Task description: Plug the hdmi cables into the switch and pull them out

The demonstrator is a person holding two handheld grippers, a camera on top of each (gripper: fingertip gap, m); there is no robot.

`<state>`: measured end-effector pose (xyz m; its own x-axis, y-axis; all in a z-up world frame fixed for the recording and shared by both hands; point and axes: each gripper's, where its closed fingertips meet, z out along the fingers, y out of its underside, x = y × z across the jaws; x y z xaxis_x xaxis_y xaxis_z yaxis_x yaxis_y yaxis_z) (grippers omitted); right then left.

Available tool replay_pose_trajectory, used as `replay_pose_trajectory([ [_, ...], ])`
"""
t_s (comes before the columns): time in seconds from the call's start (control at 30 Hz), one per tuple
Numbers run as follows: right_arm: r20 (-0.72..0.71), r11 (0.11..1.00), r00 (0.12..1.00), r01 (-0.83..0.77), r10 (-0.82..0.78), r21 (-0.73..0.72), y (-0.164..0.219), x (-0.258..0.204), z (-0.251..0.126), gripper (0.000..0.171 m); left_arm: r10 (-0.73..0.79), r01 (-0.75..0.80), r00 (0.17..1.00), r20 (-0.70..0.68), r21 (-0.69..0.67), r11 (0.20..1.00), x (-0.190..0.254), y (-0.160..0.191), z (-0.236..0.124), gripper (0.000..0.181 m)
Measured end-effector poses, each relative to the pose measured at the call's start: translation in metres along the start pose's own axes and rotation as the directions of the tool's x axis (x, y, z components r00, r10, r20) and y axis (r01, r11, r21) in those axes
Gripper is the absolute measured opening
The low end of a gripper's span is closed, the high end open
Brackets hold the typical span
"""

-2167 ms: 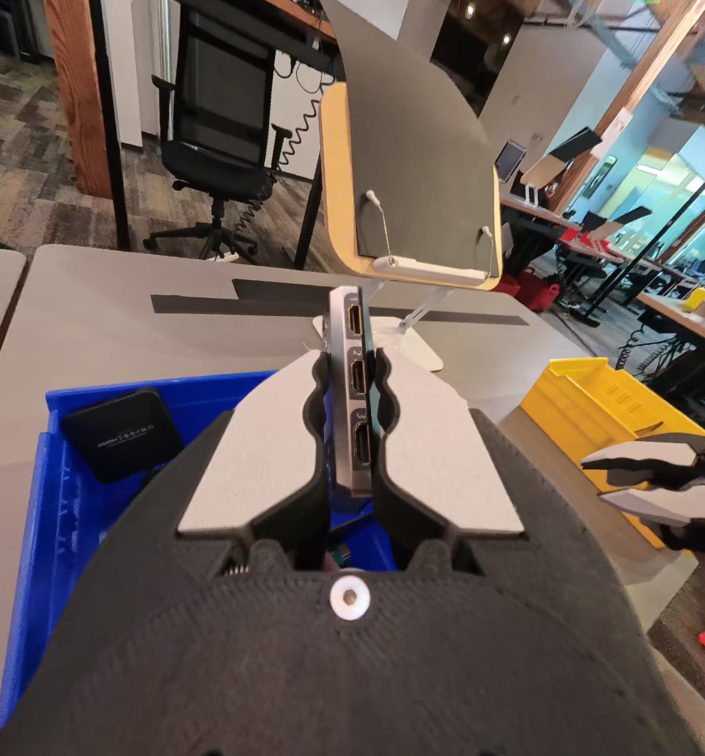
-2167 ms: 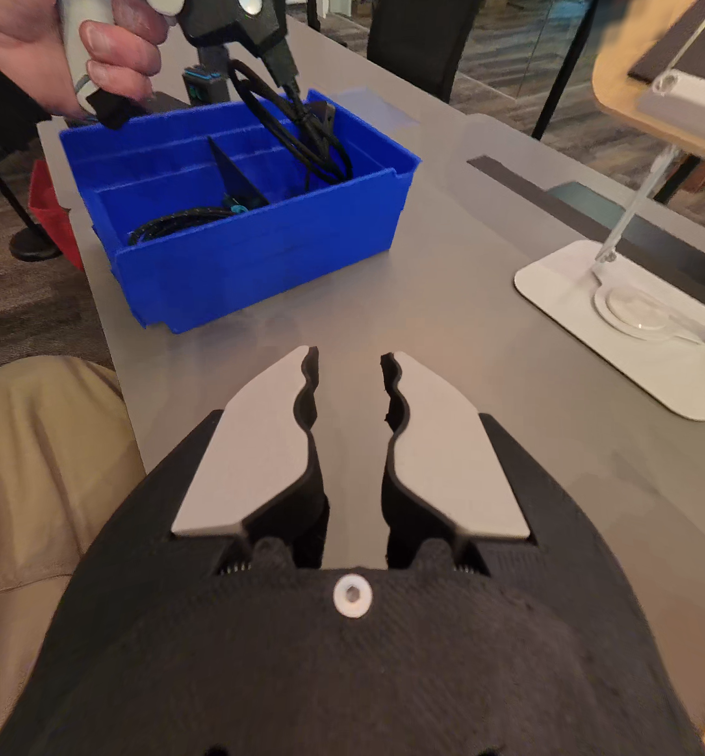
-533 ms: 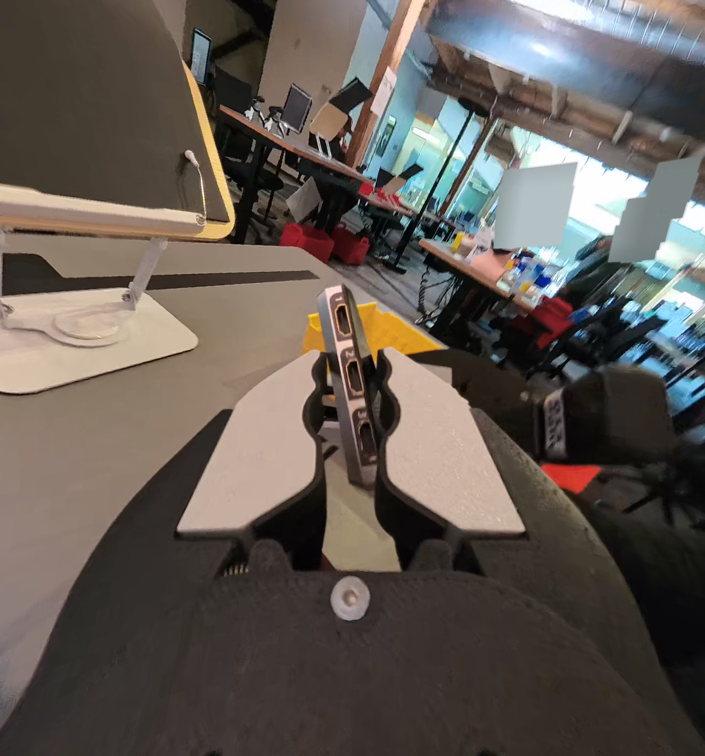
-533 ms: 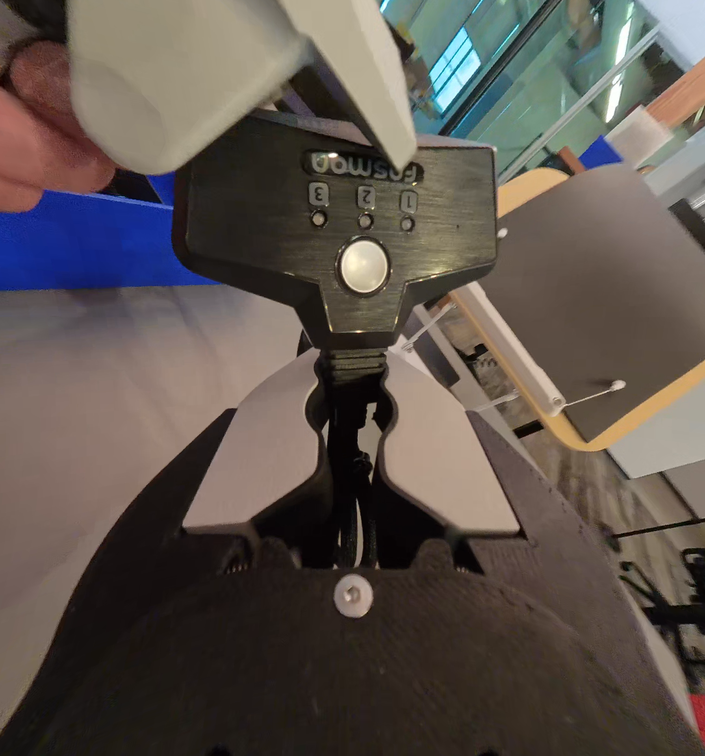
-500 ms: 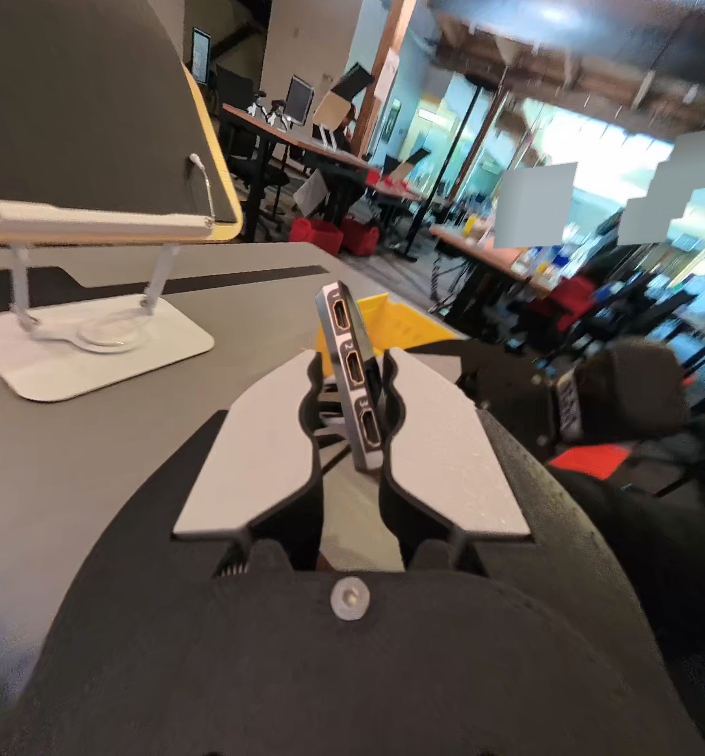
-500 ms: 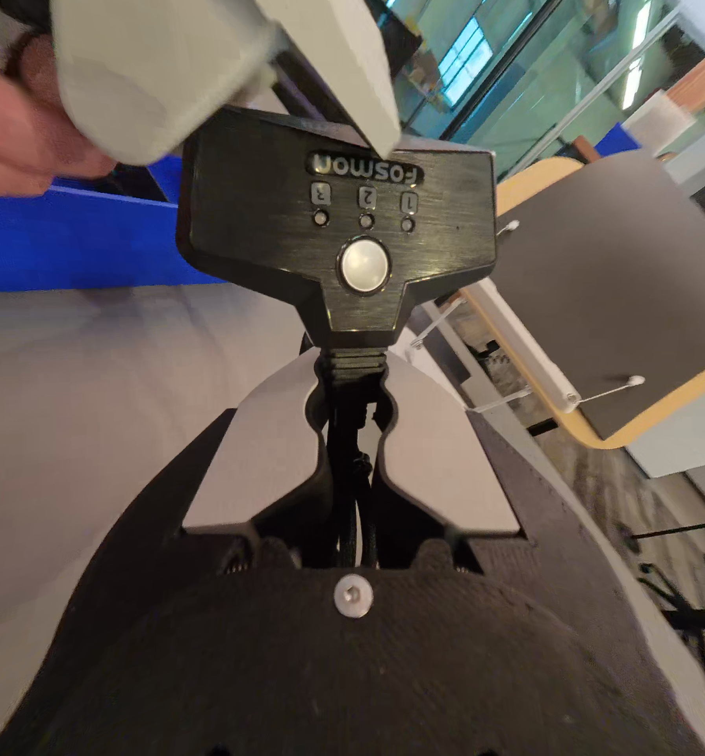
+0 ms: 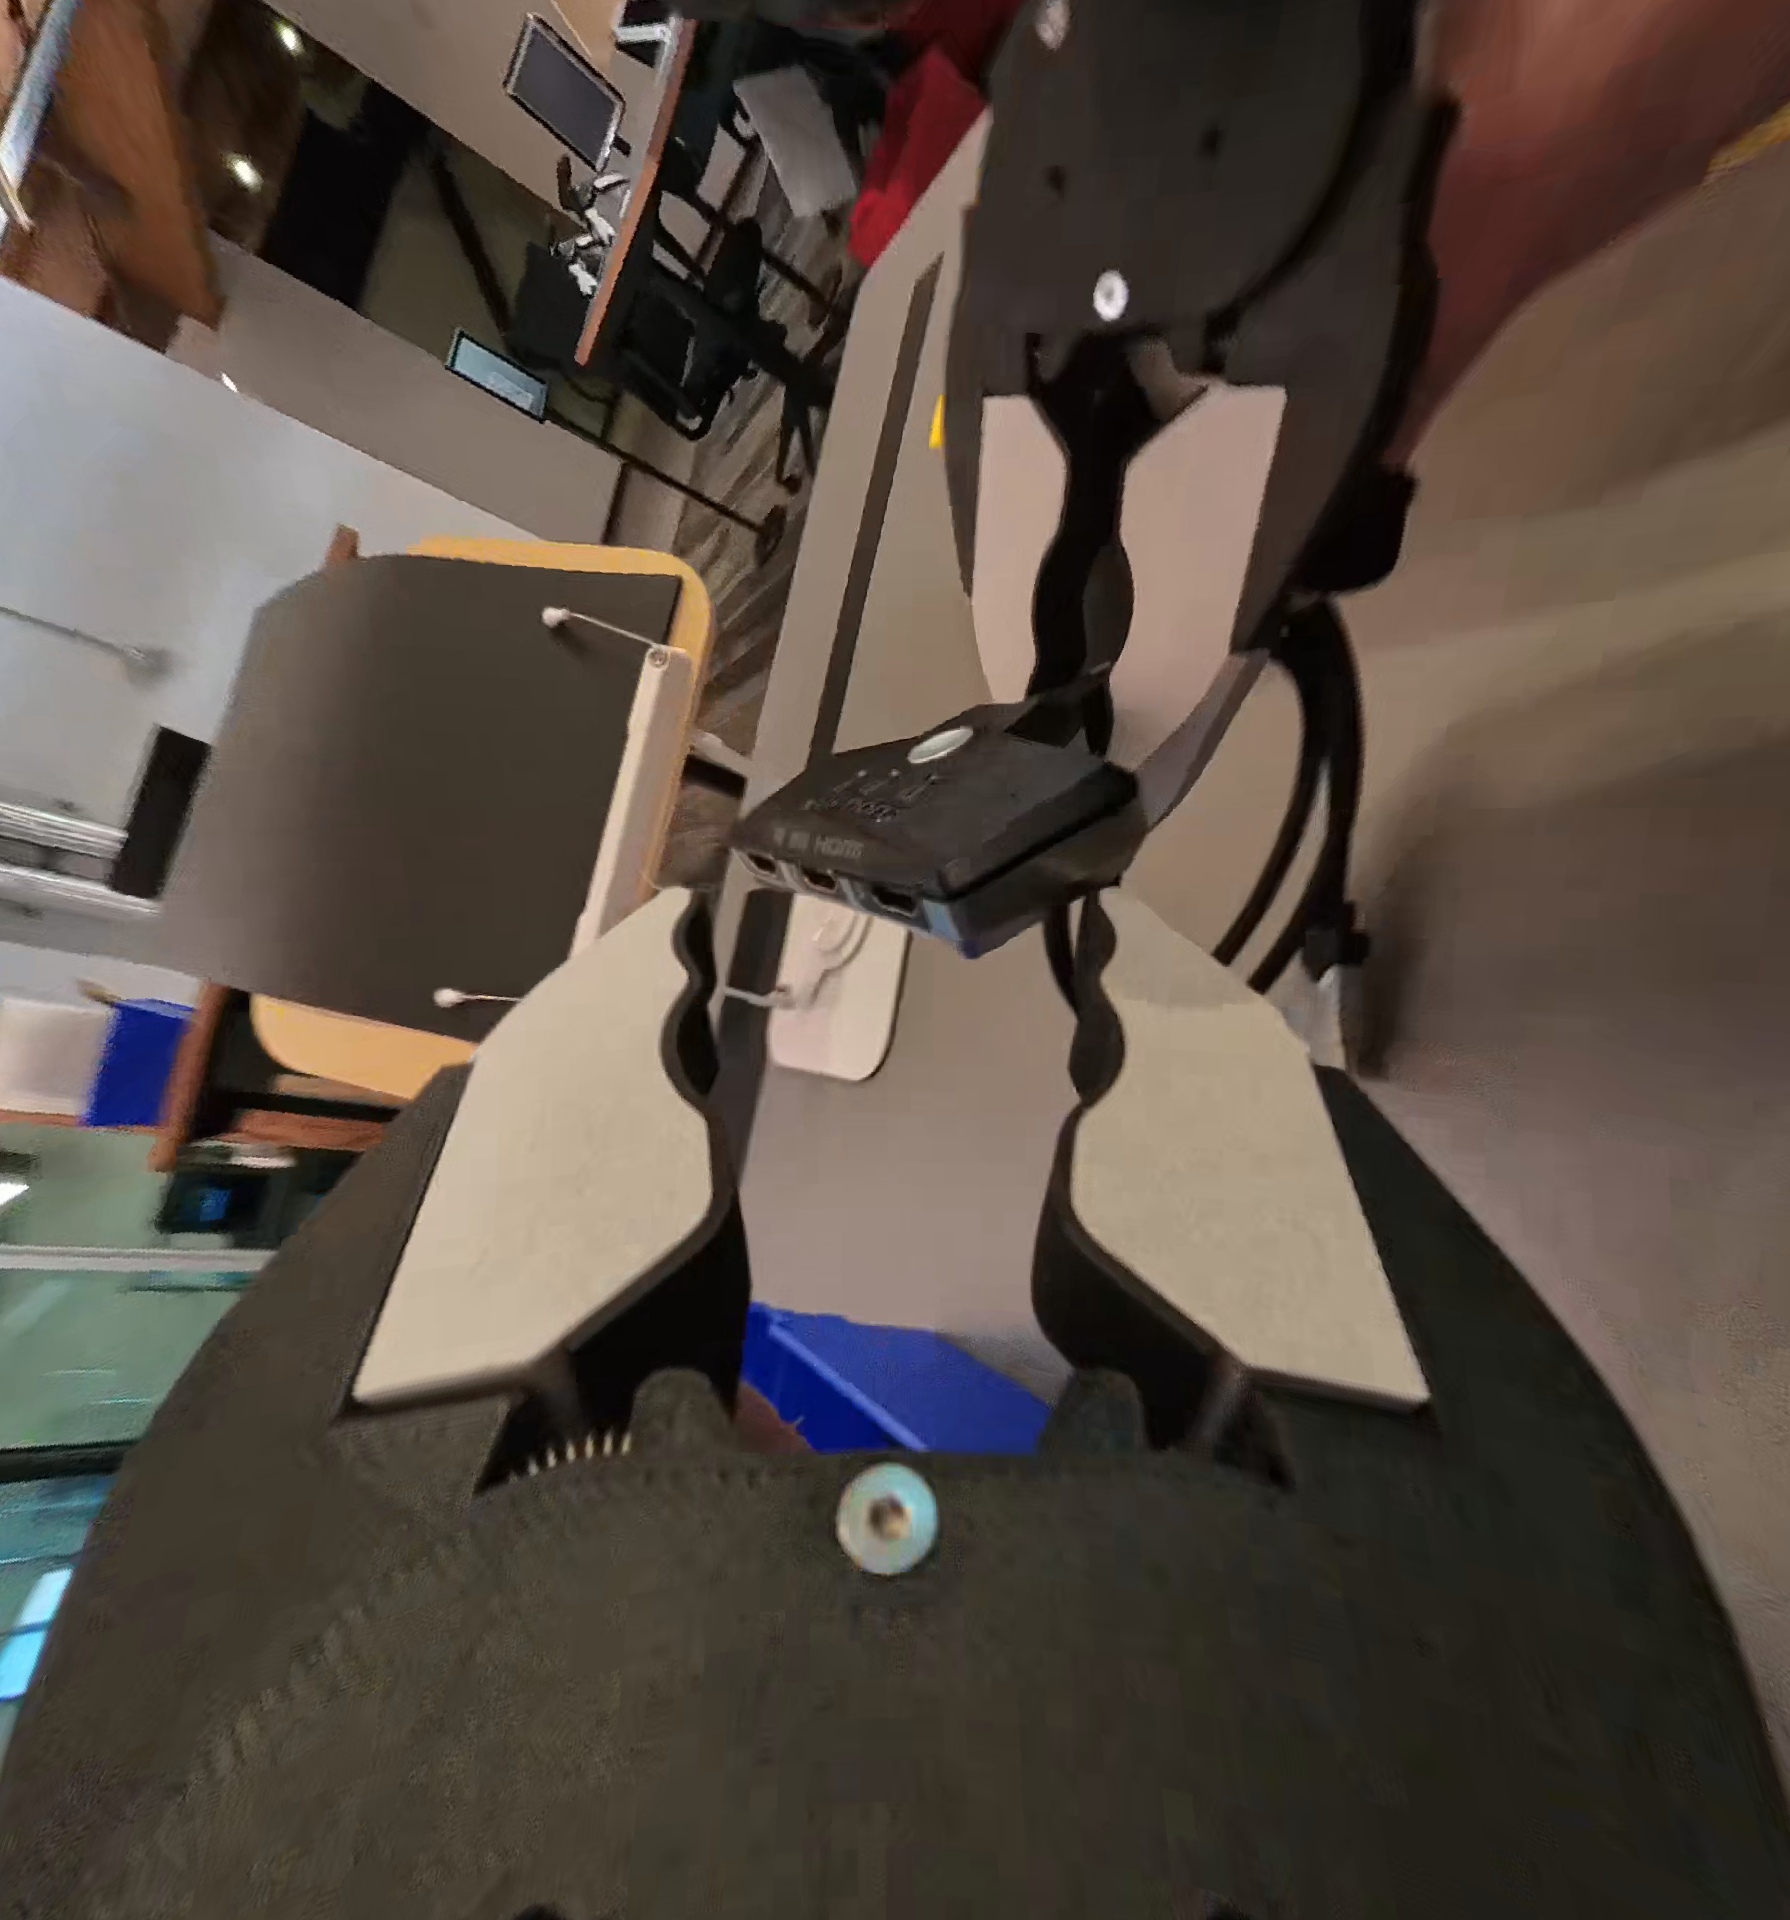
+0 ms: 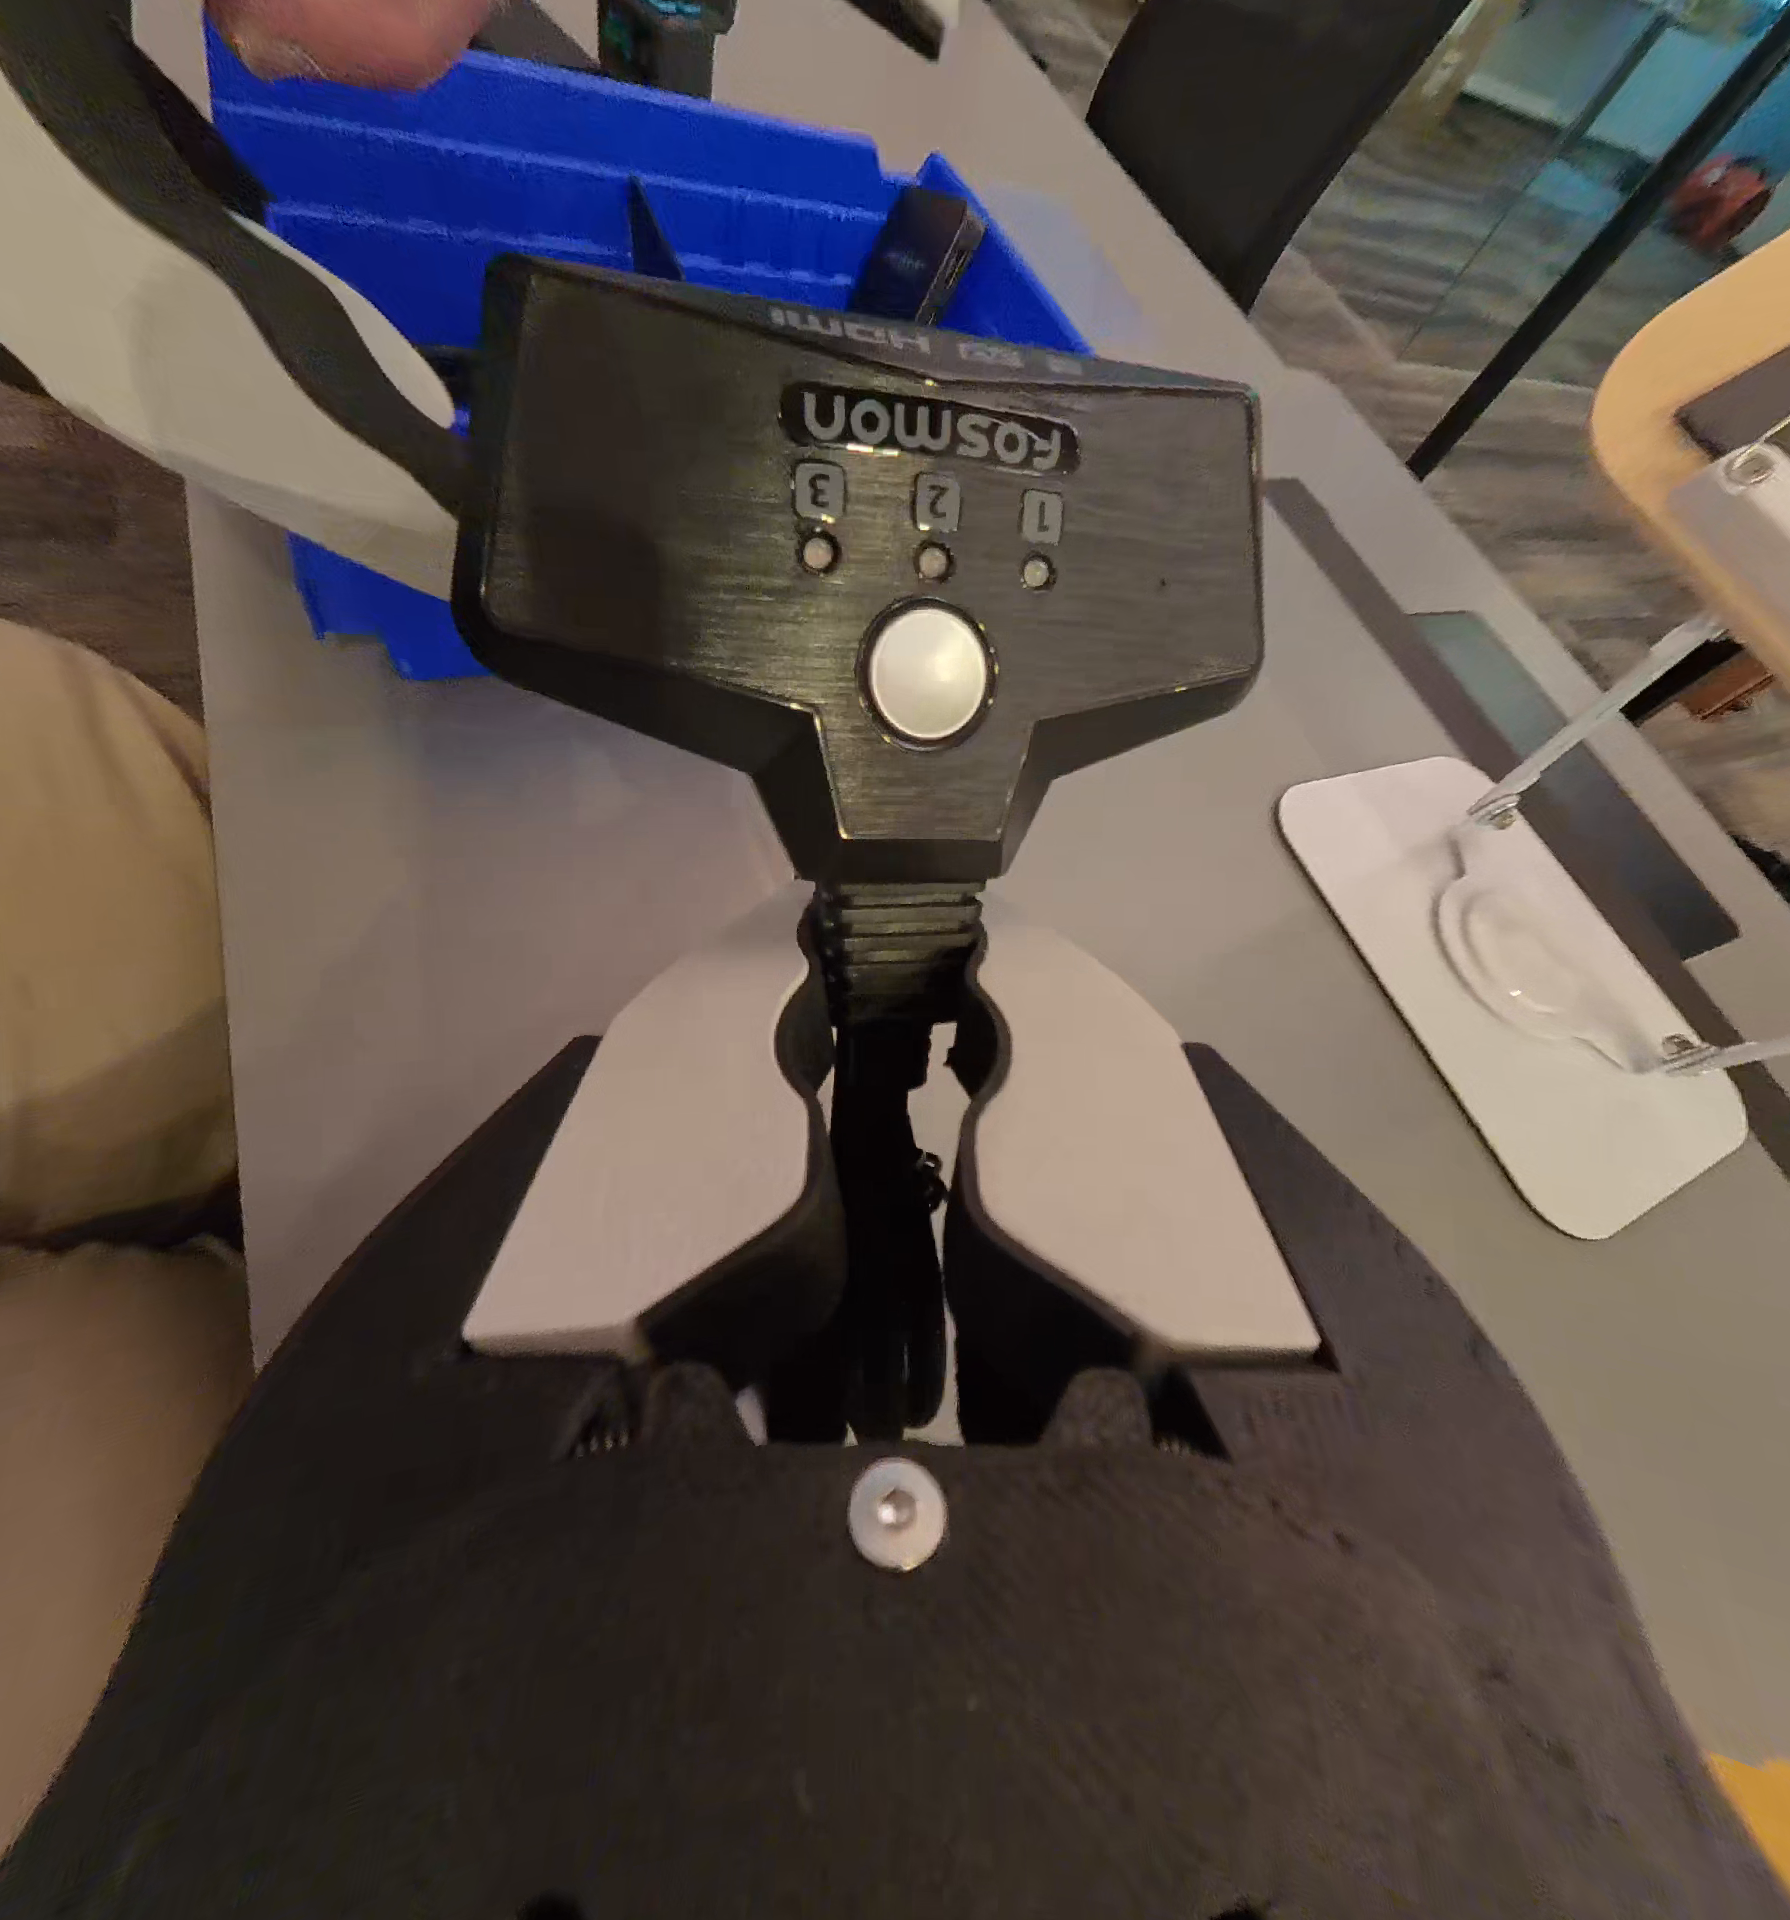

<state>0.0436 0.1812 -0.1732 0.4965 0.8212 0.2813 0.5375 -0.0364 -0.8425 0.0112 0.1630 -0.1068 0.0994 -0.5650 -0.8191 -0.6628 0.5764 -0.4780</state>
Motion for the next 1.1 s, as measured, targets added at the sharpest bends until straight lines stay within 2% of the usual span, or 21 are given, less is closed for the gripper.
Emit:
replay_pose_trajectory([
  [0.23, 0.099, 0.998, 0.995, 0.027, -0.021, -0.054, 0.010, -0.015, 0.003, 0.017, 0.236, -0.234, 0.971, 0.028, -0.059, 0.970, 0.023, 0.007, 0.014, 0.047],
  [0.43, 0.087, 0.997, 0.996, 0.038, -0.032, -0.069, 0.017, -0.013, 0.003, 0.019, 0.241, -0.238, 0.966, 0.087, -0.049, 0.970, 0.023, 0.005, 0.017, 0.033],
  [0.5, 0.037, 0.995, 0.998, 0.063, -0.060, -0.074, 0.016, -0.007, 0.004, 0.023, 0.194, -0.192, 0.976, 0.104, -0.027, 0.981, 0.022, 0.002, 0.018, 0.027],
  [0.7, -0.120, 0.971, 0.966, 0.219, -0.230, -0.093, 0.008, 0.005, 0.004, 0.039, 0.093, -0.094, 0.988, 0.121, 0.001, 0.996, 0.023, 0.002, 0.022, 0.026],
  [0.87, -0.209, 0.930, 0.906, 0.353, -0.368, -0.106, -0.002, 0.007, 0.000, 0.037, -0.081, 0.076, 0.993, 0.089, 0.062, 0.995, 0.017, 0.000, 0.019, 0.025],
  [1.1, -0.213, 0.944, 0.920, 0.328, -0.328, -0.036, -0.012, 0.006, -0.006, 0.035, -0.251, 0.243, 0.967, 0.045, 0.128, 0.961, 0.009, -0.003, 0.015, 0.025],
])
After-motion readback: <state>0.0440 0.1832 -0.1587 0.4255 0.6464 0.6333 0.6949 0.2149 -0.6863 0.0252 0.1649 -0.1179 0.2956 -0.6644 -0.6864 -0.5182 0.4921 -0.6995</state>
